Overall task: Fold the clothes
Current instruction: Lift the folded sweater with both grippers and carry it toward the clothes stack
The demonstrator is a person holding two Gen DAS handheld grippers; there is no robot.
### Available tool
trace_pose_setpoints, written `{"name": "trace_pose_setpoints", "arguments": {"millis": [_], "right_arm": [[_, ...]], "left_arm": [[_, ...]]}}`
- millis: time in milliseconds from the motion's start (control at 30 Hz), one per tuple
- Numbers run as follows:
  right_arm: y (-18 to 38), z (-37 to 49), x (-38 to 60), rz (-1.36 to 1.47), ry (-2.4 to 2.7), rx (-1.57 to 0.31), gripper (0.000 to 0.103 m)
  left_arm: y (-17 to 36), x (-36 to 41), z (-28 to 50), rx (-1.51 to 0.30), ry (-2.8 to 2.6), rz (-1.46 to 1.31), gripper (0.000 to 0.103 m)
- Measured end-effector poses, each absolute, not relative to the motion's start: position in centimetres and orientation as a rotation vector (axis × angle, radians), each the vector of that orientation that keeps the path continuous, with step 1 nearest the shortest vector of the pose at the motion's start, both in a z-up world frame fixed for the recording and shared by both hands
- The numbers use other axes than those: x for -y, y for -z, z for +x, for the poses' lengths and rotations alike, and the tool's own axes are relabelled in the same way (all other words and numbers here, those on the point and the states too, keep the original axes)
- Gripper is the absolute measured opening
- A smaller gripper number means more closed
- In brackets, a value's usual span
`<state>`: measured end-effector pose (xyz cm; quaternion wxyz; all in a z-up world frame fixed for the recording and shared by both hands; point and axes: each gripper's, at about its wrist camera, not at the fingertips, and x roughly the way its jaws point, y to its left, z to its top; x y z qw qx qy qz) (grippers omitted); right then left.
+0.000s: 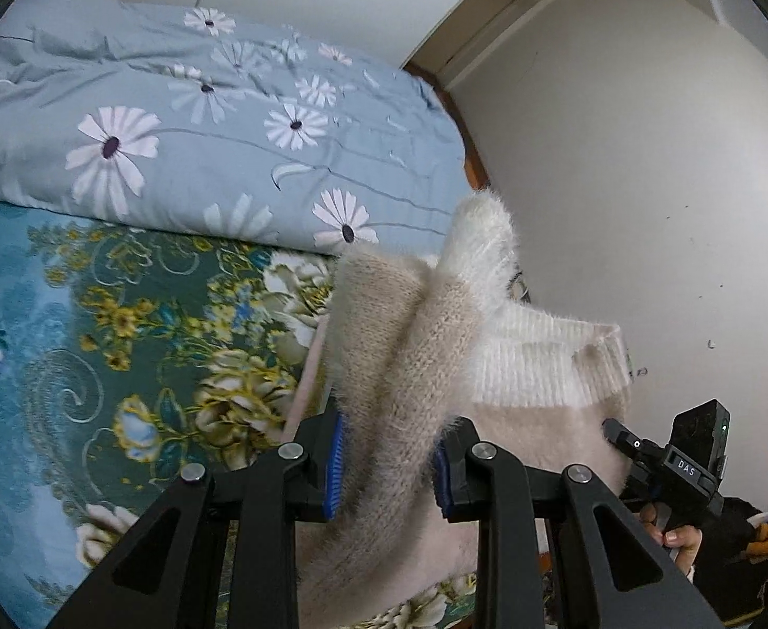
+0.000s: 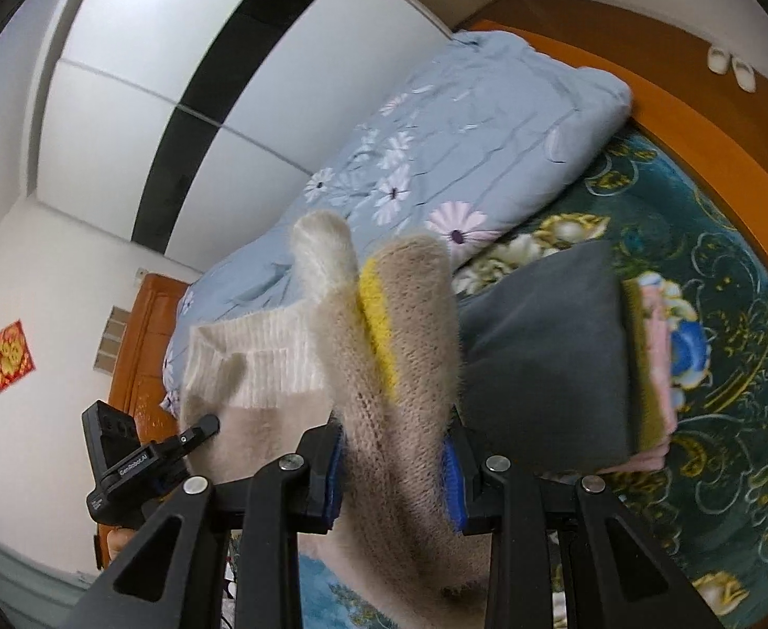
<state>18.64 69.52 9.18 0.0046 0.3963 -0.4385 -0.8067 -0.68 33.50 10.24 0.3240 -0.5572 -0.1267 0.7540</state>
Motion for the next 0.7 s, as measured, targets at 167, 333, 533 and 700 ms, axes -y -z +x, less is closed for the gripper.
{"name": "trace_pose_setpoints", "arguments": {"millis": [167,333,533,700], "right_arm": [[-6.8,17.8,-74.0,1.278,2.520,1.437,0.032],[-4.4,16.8,-77.5,1.313,2.493,1.516,0.032],[0.5,15.1,-78.8,1.396,2.421,1.609,0.032],[3.9,15.3,-80.3,1.364,2.362,1.736,0.034]], "left_arm": [[-8.1,-38.6,-1.7,0.325,-1.927,-1.524,0.028],[-5.9,-41.5,-3.1,0.331,-1.892,-1.561,0.028],[-0.7,-42.9,-5.7,0.344,-1.878,-1.684,0.028],[3.2,-42.1,-7.0,0.418,-1.828,-1.748,0.029]]}}
